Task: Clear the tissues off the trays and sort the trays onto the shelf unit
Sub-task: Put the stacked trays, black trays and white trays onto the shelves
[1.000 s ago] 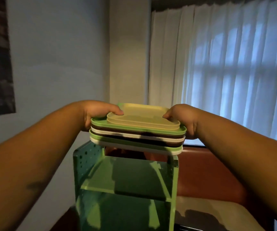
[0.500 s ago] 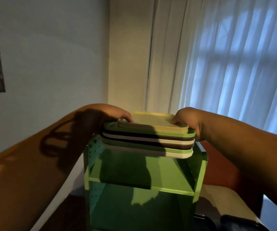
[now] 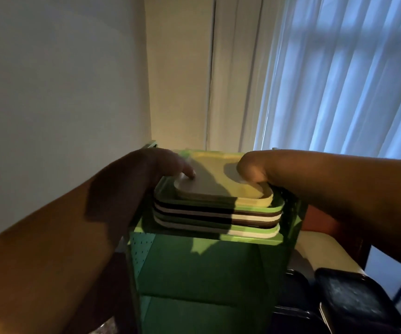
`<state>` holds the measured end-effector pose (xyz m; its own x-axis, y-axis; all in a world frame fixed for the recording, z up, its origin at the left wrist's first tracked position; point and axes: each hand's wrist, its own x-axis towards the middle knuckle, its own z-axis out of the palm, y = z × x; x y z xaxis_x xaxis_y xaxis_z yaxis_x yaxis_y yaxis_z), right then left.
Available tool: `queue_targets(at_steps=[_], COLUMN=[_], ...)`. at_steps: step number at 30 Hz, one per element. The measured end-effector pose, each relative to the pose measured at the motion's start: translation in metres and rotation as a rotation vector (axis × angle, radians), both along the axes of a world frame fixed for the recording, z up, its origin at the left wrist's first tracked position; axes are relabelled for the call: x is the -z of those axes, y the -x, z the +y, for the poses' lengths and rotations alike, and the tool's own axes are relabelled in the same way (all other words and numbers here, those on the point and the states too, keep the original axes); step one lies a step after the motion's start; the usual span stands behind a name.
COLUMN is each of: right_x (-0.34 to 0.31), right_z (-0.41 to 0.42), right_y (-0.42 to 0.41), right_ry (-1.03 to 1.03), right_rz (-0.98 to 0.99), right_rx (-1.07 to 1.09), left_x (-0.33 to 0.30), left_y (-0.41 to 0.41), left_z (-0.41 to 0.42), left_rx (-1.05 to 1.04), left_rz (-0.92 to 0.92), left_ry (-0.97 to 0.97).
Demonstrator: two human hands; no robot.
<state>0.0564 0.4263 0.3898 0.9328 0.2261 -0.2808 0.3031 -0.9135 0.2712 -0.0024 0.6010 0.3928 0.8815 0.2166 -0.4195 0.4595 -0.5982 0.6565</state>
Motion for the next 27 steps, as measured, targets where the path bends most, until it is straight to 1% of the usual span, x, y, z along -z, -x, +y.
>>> queue_targets(at_steps=[4,5,7,8,9,11,13,16,18,20,21,23,25,27], right_x=[0.012,0.013,0.012,0.011,0.012,0.009,0.01,0.02,0.023,0.025,0.023,0.019,0.011,-0.002], right_z=[0.003,0.001,-0.002,-0.003,-0.003,-0.002,-0.002,-0.004,-0.004,-0.006,-0.006,-0.007,-0.006,-0.008], right_y=[-0.003,-0.005,-0.006,-0.004,-0.004,0.004,0.002,0.001,0.006,0.007,0.009,0.018,0.027,0.036], right_ry=[0.216,0.231,0.227,0.168,0.116,0.109,0.048,0.117,0.175,0.101,0.042,-0.011,-0.077,-0.177], right_rz=[-0.015,-0.016,-0.043,-0.044,-0.035,-0.014,-0.009,-0.046,-0.165,-0.219,-0.204,-0.181,-0.211,-0.244], right_rx=[-0.104,-0.111,-0.107,-0.096,-0.061,0.001,-0.063,-0.046,-0.036,-0.096,-0.111,-0.157,-0.183,-0.186], left_x=[0.004,0.004,0.007,0.011,0.016,0.028,0.038,0.041,0.04,0.038,0.037,0.032,0.022,0.006], left_y=[0.005,0.003,0.0,-0.003,-0.005,-0.005,-0.006,-0.006,-0.005,-0.004,-0.004,-0.002,-0.002,-0.001], left_z=[-0.014,-0.016,-0.019,-0.02,-0.022,-0.029,-0.034,-0.037,-0.035,-0.035,-0.036,-0.036,-0.038,-0.043], left_rx=[0.007,0.015,0.028,0.029,0.016,-0.006,-0.004,-0.016,-0.027,-0.019,-0.008,0.015,0.024,0.025], left_rz=[-0.108,-0.127,-0.168,-0.19,-0.214,-0.273,-0.318,-0.348,-0.349,-0.346,-0.337,-0.307,-0.297,-0.356], left_ry=[-0.01,-0.035,-0.109,-0.152,-0.196,-0.267,-0.285,-0.255,-0.261,-0.257,-0.267,-0.298,-0.326,-0.393])
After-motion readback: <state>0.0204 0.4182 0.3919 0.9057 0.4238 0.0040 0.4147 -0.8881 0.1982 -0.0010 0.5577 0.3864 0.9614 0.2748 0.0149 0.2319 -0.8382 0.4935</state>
